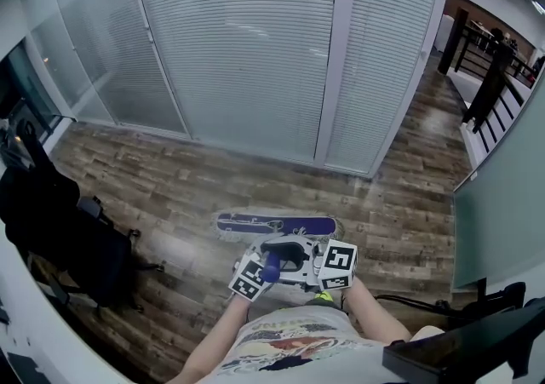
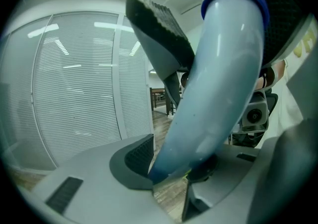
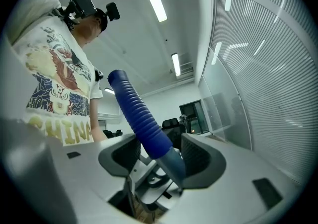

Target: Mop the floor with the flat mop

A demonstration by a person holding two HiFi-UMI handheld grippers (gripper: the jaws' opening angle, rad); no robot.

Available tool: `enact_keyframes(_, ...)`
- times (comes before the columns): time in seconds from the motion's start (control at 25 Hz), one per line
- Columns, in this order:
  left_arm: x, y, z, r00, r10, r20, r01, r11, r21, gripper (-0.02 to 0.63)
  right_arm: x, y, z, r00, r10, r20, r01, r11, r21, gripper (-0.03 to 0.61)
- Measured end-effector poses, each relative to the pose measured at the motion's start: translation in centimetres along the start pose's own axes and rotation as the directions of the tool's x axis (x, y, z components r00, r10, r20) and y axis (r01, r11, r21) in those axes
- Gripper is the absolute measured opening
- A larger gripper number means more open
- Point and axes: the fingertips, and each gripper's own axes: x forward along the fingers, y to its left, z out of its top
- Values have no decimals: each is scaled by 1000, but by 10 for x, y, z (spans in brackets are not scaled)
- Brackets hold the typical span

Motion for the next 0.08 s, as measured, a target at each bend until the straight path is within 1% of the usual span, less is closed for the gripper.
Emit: enact_keyframes(0.08,1,-2,1,1000,-2,0,2,1000,-1,120,-2,1,1,1000,-4,4,4,1000,-2,261)
